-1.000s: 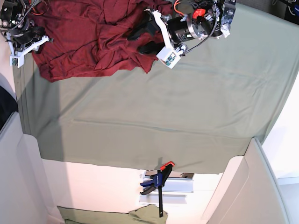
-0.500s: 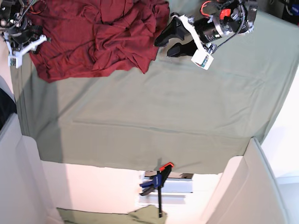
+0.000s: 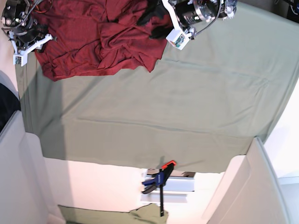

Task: Fold the T-shirt properly
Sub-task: 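Release and regrasp the shirt fabric with the left gripper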

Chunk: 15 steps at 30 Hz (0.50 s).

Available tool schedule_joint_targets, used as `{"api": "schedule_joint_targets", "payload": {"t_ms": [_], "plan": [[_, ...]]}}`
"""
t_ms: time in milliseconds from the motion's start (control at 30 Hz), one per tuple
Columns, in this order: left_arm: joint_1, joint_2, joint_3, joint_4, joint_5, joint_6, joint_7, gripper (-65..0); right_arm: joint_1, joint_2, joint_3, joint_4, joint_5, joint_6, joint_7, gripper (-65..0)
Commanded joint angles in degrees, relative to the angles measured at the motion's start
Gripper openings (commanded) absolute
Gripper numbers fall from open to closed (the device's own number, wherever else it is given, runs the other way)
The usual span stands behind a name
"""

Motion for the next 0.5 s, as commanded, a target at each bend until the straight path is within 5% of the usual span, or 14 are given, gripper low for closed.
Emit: {"api": "schedule_joint_targets", "payload": {"t_ms": [0, 67, 133, 167, 467], "plan": [[-1.44, -0.02, -0.15, 1.22, -0.79, -0.2, -1.51, -27.5, 0.11, 0.5, -0.11, 0.2, -0.46, 0.02, -2.21, -49.6], [-2.69, -0.04, -0.15, 1.22, -0.83, -0.28, -1.25, -32.3, 0.11, 0.5, -0.11, 0.2, -0.46, 0.02, -2.19, -49.6], [-3.72, -0.02, -0.15, 1.22, -1.01, -1.33, -0.11, -57.6, 0.11, 0.5, -0.11, 0.2, -0.44, 0.02, -2.19, -49.6], [-3.98, -0.04, -0.15, 1.22, -1.14, -1.33, -0.2, -64.2, 0.11, 0.48, -0.11, 0.2, -0.44, 0.02, -2.19, -49.6], [-3.98, -0.04, -0.15, 1.2, -0.31, -2.46, 2.91, -65.0, 0.11, 0.5, -0.11, 0.2, -0.46, 0.02, -2.19, -49.6]]}}
